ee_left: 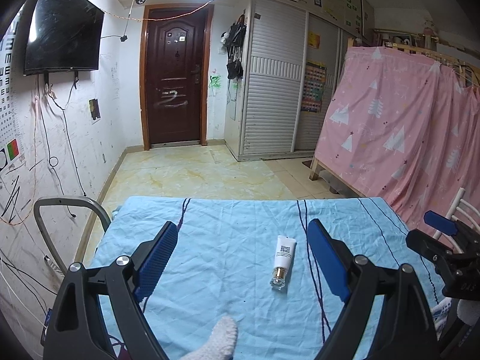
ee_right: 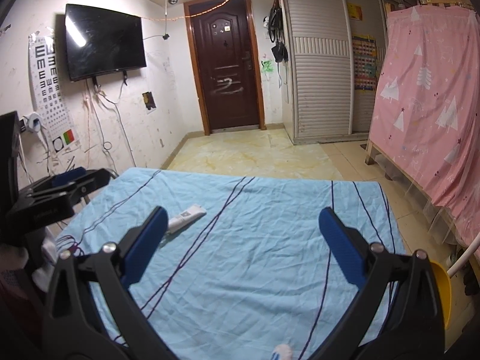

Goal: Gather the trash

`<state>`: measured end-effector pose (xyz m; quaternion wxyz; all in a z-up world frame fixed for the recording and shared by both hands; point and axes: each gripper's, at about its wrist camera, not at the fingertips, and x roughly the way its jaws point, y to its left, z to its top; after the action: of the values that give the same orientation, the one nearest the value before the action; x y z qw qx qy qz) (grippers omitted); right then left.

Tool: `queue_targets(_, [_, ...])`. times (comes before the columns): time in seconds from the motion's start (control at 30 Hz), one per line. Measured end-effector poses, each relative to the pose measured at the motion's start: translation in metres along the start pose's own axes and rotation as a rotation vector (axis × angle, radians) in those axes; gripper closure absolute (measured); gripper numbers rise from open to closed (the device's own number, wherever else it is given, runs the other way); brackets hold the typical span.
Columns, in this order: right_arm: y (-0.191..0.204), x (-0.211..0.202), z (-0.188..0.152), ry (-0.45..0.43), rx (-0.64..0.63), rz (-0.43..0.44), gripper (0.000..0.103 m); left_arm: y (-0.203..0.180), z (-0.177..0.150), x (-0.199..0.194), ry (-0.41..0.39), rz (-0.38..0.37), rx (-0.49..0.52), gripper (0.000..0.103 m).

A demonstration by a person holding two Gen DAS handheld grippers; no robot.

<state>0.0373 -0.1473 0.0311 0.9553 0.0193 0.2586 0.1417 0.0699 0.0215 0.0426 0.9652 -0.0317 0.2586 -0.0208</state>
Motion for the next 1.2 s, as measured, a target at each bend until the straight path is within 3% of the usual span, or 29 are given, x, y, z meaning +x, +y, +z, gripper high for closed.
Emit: queue_targets(1.2, [0.010,0.002,0.002,0.001,-0.012,0.014,0.006,0.021,-0.008,-0.003,0.018,0.029,-0.025,0.023])
